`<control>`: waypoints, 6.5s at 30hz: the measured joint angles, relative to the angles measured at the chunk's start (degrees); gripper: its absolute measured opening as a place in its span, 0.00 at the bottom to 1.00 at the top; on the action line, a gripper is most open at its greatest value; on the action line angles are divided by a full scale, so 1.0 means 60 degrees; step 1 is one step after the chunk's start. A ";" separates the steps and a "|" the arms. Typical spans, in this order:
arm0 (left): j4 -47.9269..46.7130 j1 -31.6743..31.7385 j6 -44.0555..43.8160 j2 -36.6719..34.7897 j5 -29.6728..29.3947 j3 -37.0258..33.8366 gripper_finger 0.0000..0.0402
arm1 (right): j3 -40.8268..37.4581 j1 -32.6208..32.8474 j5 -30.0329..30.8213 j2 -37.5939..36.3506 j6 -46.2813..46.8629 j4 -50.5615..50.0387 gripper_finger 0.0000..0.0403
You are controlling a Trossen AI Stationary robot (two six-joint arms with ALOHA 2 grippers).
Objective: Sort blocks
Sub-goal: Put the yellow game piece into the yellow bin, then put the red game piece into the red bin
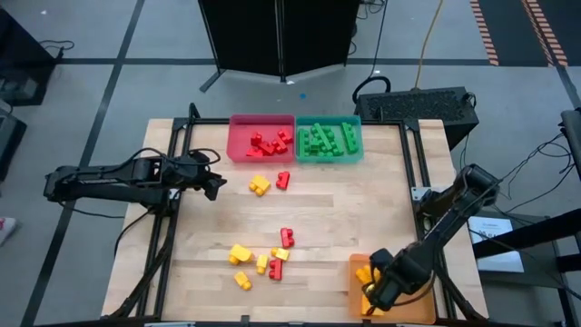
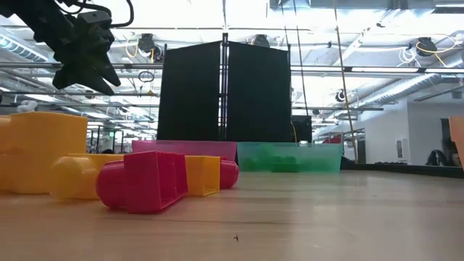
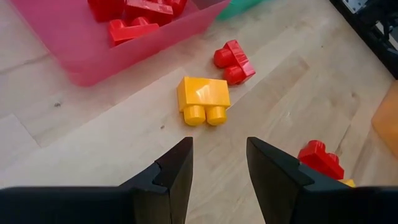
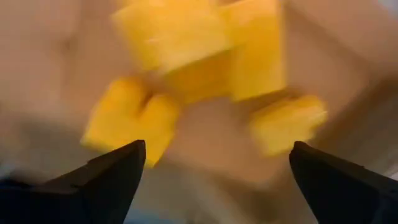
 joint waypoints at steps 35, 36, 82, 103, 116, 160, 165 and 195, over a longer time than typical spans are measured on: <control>-0.0086 -0.0001 -0.0013 0.0000 0.0794 0.0000 0.38 | 0.2642 -0.5869 0.3355 0.3977 -0.7228 0.5009 0.89; -0.0086 0.0003 -0.0010 0.0000 0.0794 0.0000 0.38 | 0.2638 -0.5883 0.3287 0.4167 -0.7161 0.5092 0.89; -0.0086 0.0000 0.0048 0.0021 0.0495 0.0000 0.38 | 0.8183 -1.1653 0.3803 0.5249 -1.3771 0.2648 0.35; -0.0086 0.0002 0.0056 0.0022 0.0499 0.0000 0.38 | 0.8717 -1.0192 0.3435 0.5461 -1.6098 0.0308 0.87; -0.0086 0.0000 -0.0015 0.0022 0.0436 0.0000 0.38 | 0.8762 -0.9220 0.4446 0.6373 -1.6869 -0.0848 0.86; -0.0086 0.0000 -0.0013 0.0018 0.0419 0.0000 0.38 | 0.8744 -0.9204 0.4421 0.6118 -1.4330 -0.1221 0.68; -0.0086 0.0003 -0.0013 0.0018 0.0405 0.0000 0.38 | 0.8761 -0.9816 0.5197 0.5390 -1.4335 -0.0101 0.68; -0.0083 -0.0001 0.0057 0.0021 0.0543 0.0000 0.38 | 0.8847 -1.1803 0.2214 0.5949 -1.4980 0.2199 0.85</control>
